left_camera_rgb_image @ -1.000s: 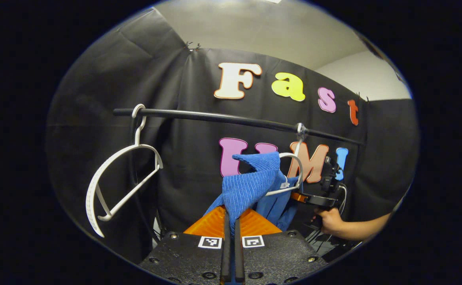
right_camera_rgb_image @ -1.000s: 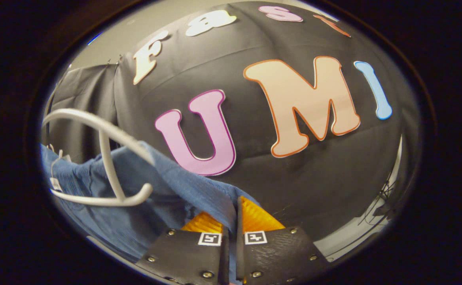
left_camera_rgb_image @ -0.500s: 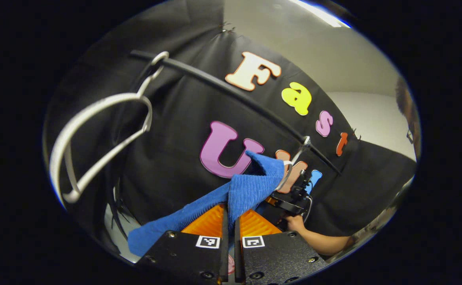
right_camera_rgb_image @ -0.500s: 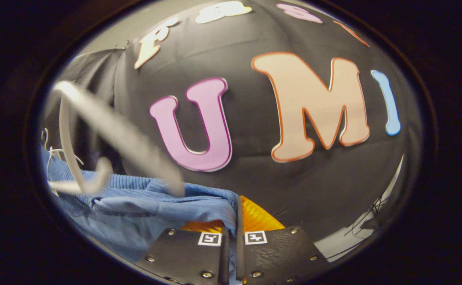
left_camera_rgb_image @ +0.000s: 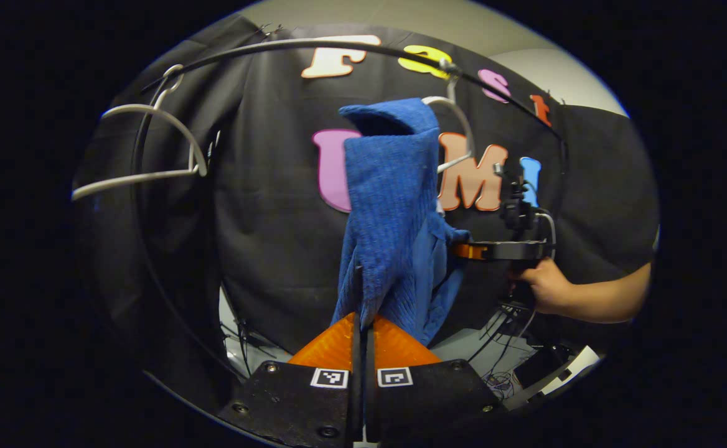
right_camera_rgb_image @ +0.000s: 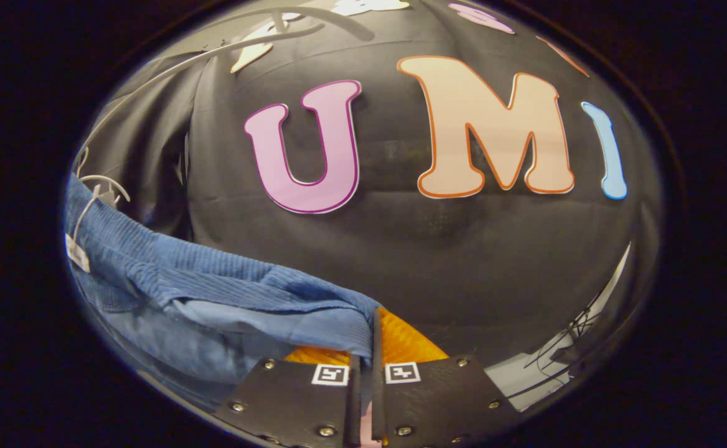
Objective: Grasp the clothes on the hanger with both hands and then place them into the laundry hamper below.
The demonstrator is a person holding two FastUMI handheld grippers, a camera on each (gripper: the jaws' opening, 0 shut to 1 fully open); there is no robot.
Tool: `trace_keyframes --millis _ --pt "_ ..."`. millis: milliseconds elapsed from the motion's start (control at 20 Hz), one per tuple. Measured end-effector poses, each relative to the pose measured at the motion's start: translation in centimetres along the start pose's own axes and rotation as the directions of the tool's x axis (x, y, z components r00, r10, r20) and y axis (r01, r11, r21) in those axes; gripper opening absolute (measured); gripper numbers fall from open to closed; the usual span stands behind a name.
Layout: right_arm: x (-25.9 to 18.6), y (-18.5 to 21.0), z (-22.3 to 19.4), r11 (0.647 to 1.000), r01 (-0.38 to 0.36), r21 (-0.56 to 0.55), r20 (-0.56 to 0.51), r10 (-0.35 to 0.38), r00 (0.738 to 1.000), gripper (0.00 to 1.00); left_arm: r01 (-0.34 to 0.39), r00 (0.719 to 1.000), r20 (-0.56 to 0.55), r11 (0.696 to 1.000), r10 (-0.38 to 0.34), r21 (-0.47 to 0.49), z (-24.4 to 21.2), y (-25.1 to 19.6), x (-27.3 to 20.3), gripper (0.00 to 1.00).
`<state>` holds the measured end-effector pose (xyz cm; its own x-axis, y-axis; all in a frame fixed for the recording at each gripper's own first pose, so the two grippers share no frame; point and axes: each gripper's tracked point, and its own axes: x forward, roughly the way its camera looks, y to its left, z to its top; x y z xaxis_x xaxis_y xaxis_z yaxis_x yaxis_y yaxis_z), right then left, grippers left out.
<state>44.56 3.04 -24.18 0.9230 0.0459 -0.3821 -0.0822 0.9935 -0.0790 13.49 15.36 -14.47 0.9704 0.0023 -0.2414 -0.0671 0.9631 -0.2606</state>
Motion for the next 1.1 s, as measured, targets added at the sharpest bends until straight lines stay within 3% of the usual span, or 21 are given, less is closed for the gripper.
trace_keyframes --millis 100,250,350,400,450,550,650,900,1100 --pt "-0.6 0.2 -1.3 0.999 -0.002 -0.047 -0.014 0.001 1.0 0.07 0.015 1.0 0.016 0.996 -0.013 -0.089 -0.7 -1.3 1.3 0.01" --pt "-2.2 1.0 -3.2 0.997 -0.013 -0.071 -0.039 0.01 0.999 0.07 -0.103 0.995 -0.004 0.994 0.103 0.039 -2.1 1.8 2.3 0.01" --pt "-3.4 1.6 -4.0 0.997 -0.02 -0.075 -0.046 0.017 0.999 0.07 -0.093 0.996 0.002 0.992 0.093 -0.086 -2.7 2.5 2.8 0.01" --pt "-3.9 1.9 -4.1 0.997 -0.024 -0.075 -0.04 0.022 0.999 0.07 -0.103 0.995 -0.03 0.984 0.1 -0.143 -3.7 2.2 2.8 0.01" --pt "-4.4 2.2 -4.1 0.996 -0.024 -0.084 -0.036 0.021 0.999 0.07 -0.155 0.986 -0.08 0.981 0.147 -0.115 -5.9 2.9 2.5 0.01" --pt "-5.3 2.6 -4.3 0.995 -0.027 -0.098 -0.035 0.023 0.999 0.07 -0.216 0.943 -0.281 0.971 0.181 -0.1 -12.7 4.0 1.2 0.01" --pt "-6.1 3.3 -5.4 0.993 -0.046 -0.107 -0.06 0.04 0.997 0.07 -0.172 0.957 -0.258 0.977 0.136 -0.123 -13.5 2.6 1.3 0.01" --pt "-8.3 3.5 -5.8 0.988 -0.047 -0.148 -0.044 0.041 0.998 0.07 -0.02 0.977 -0.212 0.994 -0.002 -0.103 -10.7 -2.2 2.5 0.01" --pt "-10.1 3.9 -4.1 0.983 -0.055 -0.173 -0.005 0.056 0.998 0.07 0.117 0.965 -0.235 0.993 -0.119 -0.022 -11.8 -8.1 3.1 0.01"
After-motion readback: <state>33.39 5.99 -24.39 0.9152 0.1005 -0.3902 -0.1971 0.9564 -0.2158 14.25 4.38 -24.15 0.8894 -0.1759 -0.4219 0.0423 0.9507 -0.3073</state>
